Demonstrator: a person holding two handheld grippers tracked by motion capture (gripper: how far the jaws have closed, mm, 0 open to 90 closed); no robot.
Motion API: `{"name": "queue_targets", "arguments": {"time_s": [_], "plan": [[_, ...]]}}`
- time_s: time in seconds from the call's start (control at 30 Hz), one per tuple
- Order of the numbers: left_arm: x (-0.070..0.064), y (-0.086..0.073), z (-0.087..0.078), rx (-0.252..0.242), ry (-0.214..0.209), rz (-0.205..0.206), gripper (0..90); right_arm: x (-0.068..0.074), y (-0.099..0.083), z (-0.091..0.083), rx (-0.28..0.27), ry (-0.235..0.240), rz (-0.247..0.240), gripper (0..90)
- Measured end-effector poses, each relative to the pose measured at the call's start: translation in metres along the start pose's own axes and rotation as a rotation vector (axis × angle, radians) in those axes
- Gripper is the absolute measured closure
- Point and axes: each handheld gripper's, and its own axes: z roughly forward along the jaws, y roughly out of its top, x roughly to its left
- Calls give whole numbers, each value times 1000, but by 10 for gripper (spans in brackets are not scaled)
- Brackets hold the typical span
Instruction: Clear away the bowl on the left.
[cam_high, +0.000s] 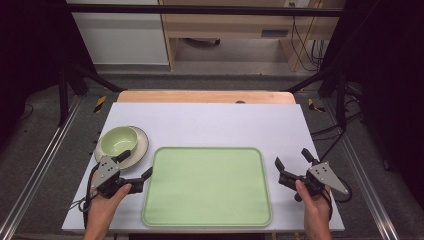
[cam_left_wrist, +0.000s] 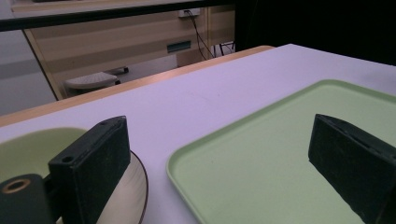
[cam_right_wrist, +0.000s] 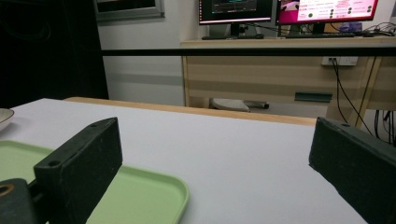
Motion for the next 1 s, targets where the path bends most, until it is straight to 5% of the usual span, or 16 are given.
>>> {"name": "queue_targets", "arguments": {"time_s": [0.13,0.3,0.6,1.0], "plan": [[3,15,2,5,1,29,55,2,0,-3,-10,-22,8,29],[22,44,12,97,19,113,53,-4,-2,-4,6,-47,25,29],[64,84,29,112,32,73,57,-6,-3,-3,9,-61,29,25],[96,85,58,232,86,133,57,-6,-6,-6,36,-48,21,31]]}}
